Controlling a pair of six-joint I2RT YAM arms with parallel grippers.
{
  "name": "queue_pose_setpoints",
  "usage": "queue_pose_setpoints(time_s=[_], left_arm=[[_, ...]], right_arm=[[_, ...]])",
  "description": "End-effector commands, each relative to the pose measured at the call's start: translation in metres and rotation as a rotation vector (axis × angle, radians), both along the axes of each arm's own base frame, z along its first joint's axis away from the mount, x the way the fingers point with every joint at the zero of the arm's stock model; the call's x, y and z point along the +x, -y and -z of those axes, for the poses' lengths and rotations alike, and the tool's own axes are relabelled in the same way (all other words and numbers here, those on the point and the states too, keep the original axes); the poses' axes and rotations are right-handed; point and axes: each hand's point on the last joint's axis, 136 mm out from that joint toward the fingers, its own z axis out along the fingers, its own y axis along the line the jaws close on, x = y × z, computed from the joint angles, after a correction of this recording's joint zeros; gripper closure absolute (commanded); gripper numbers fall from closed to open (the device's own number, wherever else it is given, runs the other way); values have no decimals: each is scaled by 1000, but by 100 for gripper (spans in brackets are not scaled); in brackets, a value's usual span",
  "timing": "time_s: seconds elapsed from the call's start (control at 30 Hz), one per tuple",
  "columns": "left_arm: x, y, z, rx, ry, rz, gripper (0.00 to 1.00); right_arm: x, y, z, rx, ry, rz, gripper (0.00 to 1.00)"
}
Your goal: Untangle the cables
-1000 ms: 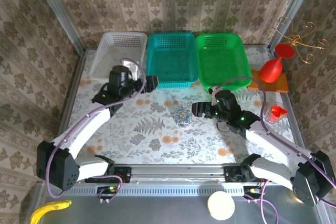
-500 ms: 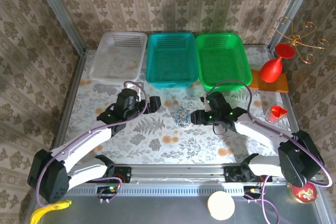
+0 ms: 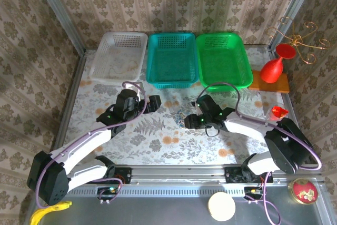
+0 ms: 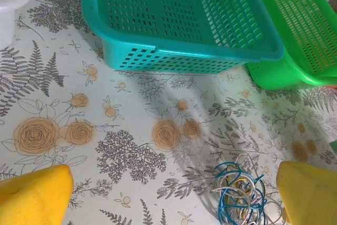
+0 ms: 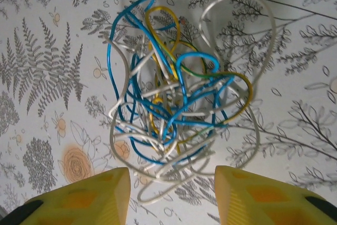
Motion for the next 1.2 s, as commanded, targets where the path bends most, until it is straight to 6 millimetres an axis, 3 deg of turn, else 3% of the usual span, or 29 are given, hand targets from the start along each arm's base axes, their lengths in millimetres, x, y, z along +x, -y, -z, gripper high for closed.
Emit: queue_pose_setpoints(time_s=[0.0,0.1,0.3,0.53,0.57,0.6,0.67,0.7,0.77,0.83,0.93,1.17], left_arm=[[-2,2,-7,-40,12,-3,0],[-3,3,-7,-51,11,2,0],[-4,3,-7,-56,11,9,0],[-7,2,-6,-51,17,15,0],[-7,2,-4,-49,14,16,0],[-8,2,-3,-49,11,18,0],[-9,3,-2,-50,8,26,0],[-10,4,0,-51,5,31,0],[-11,4,0,-55,2,38,0],[-11,4,0,-55,2,38,0],[-10,5,0,-57,6,38,0],[-10,6,-1,-60,9,42,0]], right_arm=[[15,-13,-11,28,38,-2,58],[21,-14,-13,18,54,-3,66],[26,-19,-24,27,77,-21,100],[24,-31,-64,108,135,-68,100],[25,-30,-63,96,137,-64,100],[25,-28,-75,104,166,-59,100],[26,-20,-75,68,172,-38,100],[26,-16,-72,44,169,-24,92],[25,-6,-61,-1,151,6,65],[24,2,-49,-33,130,43,55],[22,9,-34,-52,103,87,51],[23,12,-8,-89,56,116,54]])
